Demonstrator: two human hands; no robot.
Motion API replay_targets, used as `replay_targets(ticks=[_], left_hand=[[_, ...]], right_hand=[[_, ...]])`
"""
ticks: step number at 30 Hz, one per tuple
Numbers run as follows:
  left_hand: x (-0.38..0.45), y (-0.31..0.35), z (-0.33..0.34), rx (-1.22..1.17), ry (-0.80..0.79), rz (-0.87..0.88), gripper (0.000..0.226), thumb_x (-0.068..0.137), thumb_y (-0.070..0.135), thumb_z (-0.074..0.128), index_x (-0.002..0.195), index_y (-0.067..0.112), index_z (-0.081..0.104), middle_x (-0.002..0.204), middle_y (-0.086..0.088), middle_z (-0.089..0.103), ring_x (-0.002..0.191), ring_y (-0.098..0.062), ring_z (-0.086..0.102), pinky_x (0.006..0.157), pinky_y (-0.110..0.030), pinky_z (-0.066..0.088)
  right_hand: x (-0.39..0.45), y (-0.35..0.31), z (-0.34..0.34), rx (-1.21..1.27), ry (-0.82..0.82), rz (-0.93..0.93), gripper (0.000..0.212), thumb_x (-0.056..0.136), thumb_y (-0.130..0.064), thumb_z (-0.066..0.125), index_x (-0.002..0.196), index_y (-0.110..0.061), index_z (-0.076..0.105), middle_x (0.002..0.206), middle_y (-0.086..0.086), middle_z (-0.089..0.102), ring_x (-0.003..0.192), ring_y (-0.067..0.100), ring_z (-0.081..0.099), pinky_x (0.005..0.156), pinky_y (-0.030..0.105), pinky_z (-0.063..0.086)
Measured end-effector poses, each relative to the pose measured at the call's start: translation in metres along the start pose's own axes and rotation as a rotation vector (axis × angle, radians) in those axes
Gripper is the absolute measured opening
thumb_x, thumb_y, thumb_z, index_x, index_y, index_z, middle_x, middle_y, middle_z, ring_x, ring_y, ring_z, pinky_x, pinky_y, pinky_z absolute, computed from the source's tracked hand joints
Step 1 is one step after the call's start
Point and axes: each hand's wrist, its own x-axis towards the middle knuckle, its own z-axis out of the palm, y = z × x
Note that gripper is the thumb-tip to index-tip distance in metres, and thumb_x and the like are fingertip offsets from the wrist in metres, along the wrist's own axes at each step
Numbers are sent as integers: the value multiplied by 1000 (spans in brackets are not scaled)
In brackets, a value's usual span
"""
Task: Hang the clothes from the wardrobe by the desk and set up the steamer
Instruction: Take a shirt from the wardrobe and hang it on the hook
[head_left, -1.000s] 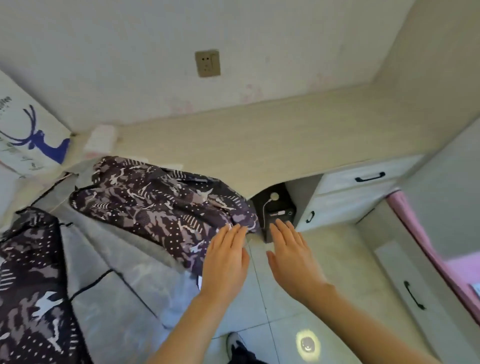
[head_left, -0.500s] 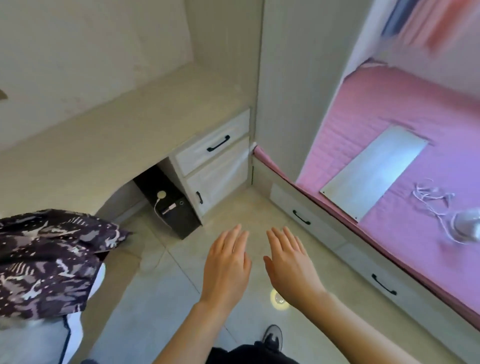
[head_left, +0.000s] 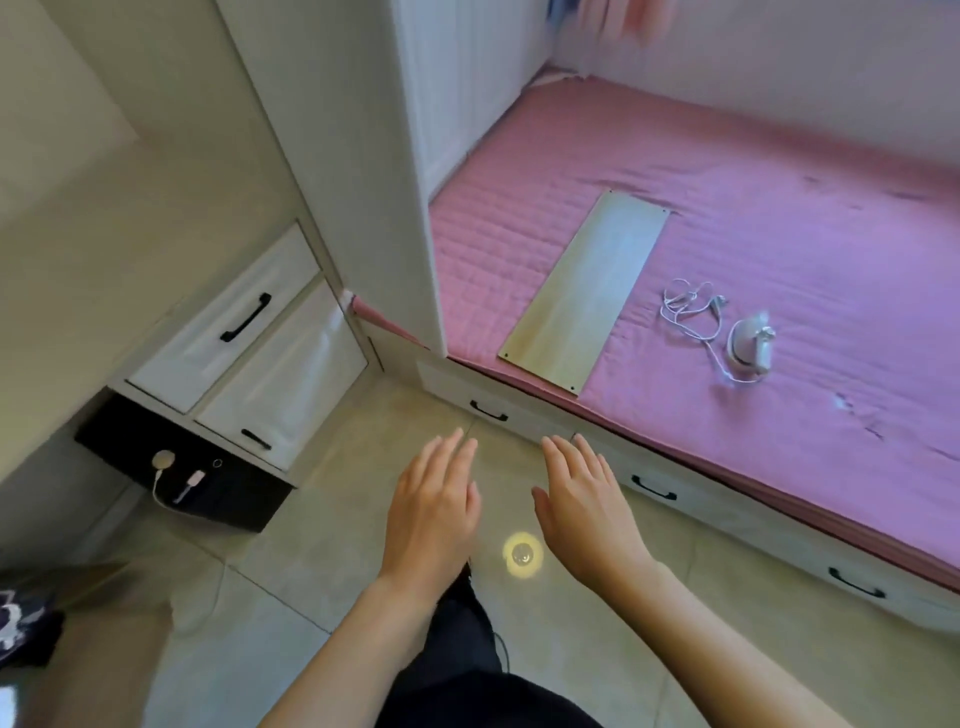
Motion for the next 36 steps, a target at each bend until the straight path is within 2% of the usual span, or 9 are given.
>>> replay_targets(ticks=[4, 7, 13, 17, 24, 32, 36], left_hand=[[46, 12, 7, 14, -5, 32, 47, 91, 17, 56, 138, 13, 49, 144, -4, 49, 135, -23, 42, 104, -35, 41], [89, 18, 11, 9, -12, 50, 48, 91, 17, 56, 138, 12, 50, 144, -5, 50, 134, -23, 43, 102, -37, 43], [185, 24, 11, 10, -5, 90, 49, 92, 20, 55, 139, 12, 49, 143, -6, 50, 135, -23, 42, 110, -37, 36], [243, 21, 12, 56, 17, 91, 48, 89, 19, 60, 135, 8, 53, 138, -10, 55, 130, -26, 49, 110, -35, 31], [318, 17, 13, 69, -29, 45, 49, 98, 27, 45, 144, 12, 40, 149, -6, 42, 140, -20, 34, 116, -32, 20], [395, 25, 12, 83, 17, -103, 50, 97, 26, 48, 145, 13, 39, 150, -5, 41, 139, -22, 34, 114, -34, 28], [437, 29, 8, 81, 58, -241, 53, 98, 30, 47, 148, 17, 34, 153, -2, 36, 142, -21, 29, 115, -38, 32]], right_hand=[[29, 27, -8, 5, 17, 57, 58, 98, -31, 43, 148, -7, 26, 154, 10, 30, 146, 32, 17, 118, 44, 17], [62, 47, -18, -16, 62, 88, 56, 93, -26, 54, 142, -3, 39, 145, 15, 43, 140, 37, 31, 113, 48, 28], [146, 77, -48, -40, 89, 88, 54, 87, -20, 61, 135, -1, 47, 134, 18, 53, 131, 42, 43, 104, 52, 40], [203, 93, -60, -52, 90, 73, 55, 81, -16, 67, 131, 0, 51, 129, 18, 57, 127, 43, 47, 100, 53, 44], [285, 111, -83, -49, 69, -18, 53, 93, -22, 55, 140, -2, 41, 141, 16, 47, 139, 39, 32, 111, 50, 31], [377, 137, -113, -78, 41, -188, 53, 98, -29, 45, 144, -6, 32, 149, 14, 37, 143, 36, 24, 115, 48, 25], [428, 150, -135, -106, 22, -315, 54, 100, -30, 40, 147, -6, 27, 152, 13, 33, 144, 35, 20, 117, 46, 22]])
